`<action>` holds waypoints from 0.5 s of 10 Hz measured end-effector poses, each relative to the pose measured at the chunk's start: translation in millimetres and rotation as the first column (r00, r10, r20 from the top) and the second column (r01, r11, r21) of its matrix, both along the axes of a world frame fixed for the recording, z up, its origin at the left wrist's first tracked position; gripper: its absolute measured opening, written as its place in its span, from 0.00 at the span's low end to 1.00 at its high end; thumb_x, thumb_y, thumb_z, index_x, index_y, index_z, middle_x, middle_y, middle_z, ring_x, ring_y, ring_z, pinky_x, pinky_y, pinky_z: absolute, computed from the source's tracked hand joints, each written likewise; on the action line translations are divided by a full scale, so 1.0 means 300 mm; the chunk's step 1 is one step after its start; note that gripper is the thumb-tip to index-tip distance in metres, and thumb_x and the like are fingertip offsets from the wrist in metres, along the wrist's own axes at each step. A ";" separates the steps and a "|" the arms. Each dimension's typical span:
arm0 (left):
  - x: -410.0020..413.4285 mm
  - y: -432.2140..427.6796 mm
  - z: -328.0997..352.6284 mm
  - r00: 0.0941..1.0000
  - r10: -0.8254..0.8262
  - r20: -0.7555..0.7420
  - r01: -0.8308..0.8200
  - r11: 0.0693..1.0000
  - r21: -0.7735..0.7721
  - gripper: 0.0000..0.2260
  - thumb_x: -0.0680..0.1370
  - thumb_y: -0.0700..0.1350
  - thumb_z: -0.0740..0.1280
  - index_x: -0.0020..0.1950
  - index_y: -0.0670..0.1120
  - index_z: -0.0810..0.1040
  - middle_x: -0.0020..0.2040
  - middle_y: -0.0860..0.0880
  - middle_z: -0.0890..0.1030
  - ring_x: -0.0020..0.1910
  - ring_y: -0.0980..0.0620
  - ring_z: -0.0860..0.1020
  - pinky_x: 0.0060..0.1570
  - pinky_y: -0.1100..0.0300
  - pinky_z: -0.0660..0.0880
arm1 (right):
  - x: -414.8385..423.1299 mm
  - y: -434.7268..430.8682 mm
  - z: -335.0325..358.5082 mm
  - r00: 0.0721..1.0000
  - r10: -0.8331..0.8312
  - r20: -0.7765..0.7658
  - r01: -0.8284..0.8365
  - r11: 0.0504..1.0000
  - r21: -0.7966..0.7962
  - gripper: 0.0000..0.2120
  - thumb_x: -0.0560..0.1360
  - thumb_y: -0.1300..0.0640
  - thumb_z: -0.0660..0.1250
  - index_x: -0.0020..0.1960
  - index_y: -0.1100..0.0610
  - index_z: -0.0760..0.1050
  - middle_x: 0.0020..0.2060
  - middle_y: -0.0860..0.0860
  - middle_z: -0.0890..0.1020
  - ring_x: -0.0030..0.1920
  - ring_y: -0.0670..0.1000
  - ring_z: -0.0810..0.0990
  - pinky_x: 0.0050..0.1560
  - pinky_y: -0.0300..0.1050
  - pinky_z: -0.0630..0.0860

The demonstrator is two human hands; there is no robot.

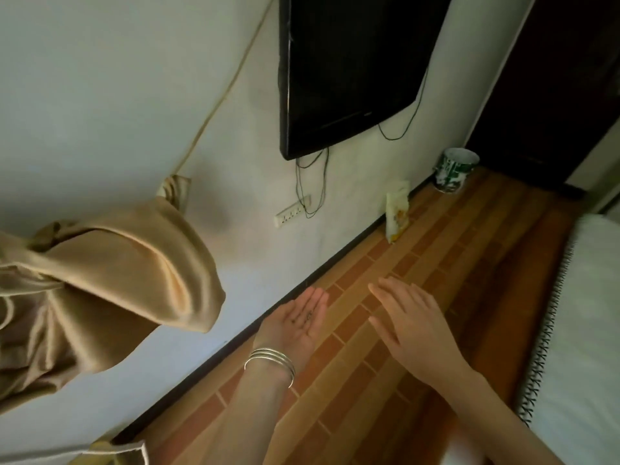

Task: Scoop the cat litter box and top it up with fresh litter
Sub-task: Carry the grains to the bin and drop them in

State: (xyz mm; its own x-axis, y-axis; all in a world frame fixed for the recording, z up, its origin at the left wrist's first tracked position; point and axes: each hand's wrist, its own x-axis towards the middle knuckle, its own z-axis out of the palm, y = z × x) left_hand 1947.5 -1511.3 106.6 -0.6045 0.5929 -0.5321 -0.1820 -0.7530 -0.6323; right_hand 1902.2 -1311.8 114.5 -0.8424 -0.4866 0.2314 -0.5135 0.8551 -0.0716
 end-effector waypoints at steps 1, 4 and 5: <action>-0.129 0.097 0.082 0.996 0.083 -0.044 -0.094 0.890 -0.447 0.15 0.81 0.39 0.53 0.57 0.31 0.74 0.55 0.34 0.80 0.60 0.39 0.75 0.57 0.48 0.72 | -0.061 0.097 -0.024 0.997 -0.079 0.009 0.079 0.996 -0.036 0.23 0.76 0.45 0.51 0.63 0.54 0.73 0.62 0.52 0.76 0.61 0.52 0.75 0.63 0.53 0.66; -0.516 0.288 -0.033 0.957 -0.224 -0.187 0.144 0.920 -0.363 0.18 0.82 0.39 0.47 0.68 0.31 0.63 0.61 0.26 0.71 0.64 0.44 0.73 0.60 0.51 0.72 | -0.306 0.298 -0.110 0.963 -0.259 0.070 0.260 0.965 -0.014 0.26 0.80 0.43 0.40 0.65 0.52 0.69 0.64 0.50 0.74 0.66 0.51 0.71 0.65 0.55 0.68; -0.717 0.322 -0.030 0.959 -0.232 -0.164 0.151 0.905 -0.398 0.16 0.81 0.39 0.52 0.58 0.29 0.72 0.52 0.32 0.80 0.64 0.40 0.72 0.57 0.46 0.70 | -0.452 0.335 -0.107 0.950 -0.299 0.087 0.300 0.954 -0.006 0.25 0.80 0.44 0.42 0.66 0.52 0.70 0.64 0.50 0.74 0.65 0.52 0.72 0.64 0.55 0.69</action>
State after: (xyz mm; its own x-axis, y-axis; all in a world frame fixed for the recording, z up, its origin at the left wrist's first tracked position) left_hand 1732.3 -1414.6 97.7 -0.6179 0.4871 -0.6171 -0.4408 -0.8646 -0.2411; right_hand 1766.6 -1211.4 82.5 -0.9655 -0.2053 0.1603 -0.2257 0.9667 -0.1210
